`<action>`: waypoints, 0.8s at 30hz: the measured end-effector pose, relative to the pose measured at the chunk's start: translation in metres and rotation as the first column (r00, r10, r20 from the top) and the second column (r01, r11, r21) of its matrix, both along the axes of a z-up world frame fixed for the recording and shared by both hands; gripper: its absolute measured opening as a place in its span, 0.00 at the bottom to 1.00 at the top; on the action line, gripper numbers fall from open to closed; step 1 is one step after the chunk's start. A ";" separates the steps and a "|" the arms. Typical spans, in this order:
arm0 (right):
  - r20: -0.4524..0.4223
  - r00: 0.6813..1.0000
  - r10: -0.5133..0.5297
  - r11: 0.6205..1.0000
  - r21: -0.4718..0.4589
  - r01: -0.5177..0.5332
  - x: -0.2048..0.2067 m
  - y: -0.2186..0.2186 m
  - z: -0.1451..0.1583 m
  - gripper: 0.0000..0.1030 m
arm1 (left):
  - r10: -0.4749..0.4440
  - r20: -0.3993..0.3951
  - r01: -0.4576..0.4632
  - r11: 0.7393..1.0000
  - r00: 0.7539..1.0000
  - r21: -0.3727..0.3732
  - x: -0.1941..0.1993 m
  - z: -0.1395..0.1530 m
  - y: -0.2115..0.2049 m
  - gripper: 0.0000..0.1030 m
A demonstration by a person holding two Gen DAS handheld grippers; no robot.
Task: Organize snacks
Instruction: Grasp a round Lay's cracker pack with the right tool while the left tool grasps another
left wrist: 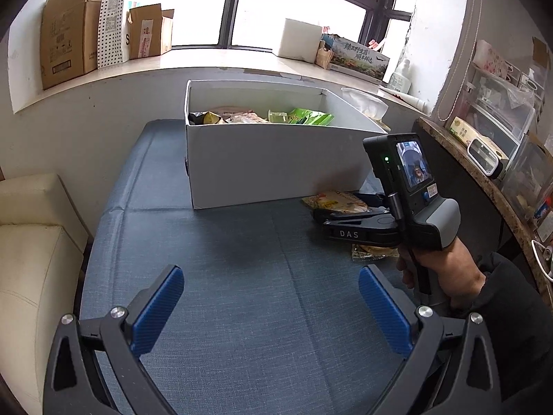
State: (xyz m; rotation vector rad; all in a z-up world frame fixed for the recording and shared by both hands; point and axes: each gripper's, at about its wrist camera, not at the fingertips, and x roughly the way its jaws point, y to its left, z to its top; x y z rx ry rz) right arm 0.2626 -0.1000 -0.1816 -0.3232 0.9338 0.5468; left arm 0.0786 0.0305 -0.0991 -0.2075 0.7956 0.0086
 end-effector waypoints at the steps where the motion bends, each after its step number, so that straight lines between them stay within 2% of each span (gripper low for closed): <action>1: -0.001 1.000 -0.001 1.000 0.002 0.001 -0.001 0.000 0.000 0.74 | 0.000 0.000 0.000 1.000 1.000 0.002 0.000 0.000 0.000 1.00; 6: 0.020 1.000 -0.004 0.999 0.048 0.003 -0.009 -0.014 0.013 0.74 | -0.008 -0.007 0.008 1.000 1.000 0.007 0.004 -0.002 -0.003 1.00; 11: 0.078 0.996 -0.031 0.987 0.157 0.018 -0.035 -0.053 0.050 0.74 | -0.077 -0.022 0.078 0.997 0.997 0.012 0.018 -0.005 -0.018 1.00; 17: 0.138 0.976 -0.171 0.966 0.221 0.138 -0.061 -0.125 0.092 0.74 | -0.192 -0.050 0.195 0.979 0.980 0.062 0.059 -0.016 -0.073 1.00; 21: 0.154 0.947 -0.281 0.942 0.232 0.242 -0.077 -0.170 0.105 0.74 | -0.266 -0.085 0.272 0.960 0.960 0.071 0.094 -0.030 -0.116 1.00; 24: 0.143 0.931 -0.335 0.923 0.248 0.294 -0.088 -0.199 0.104 0.74 | -0.292 -0.111 0.304 0.947 0.950 0.105 0.119 -0.045 -0.146 1.00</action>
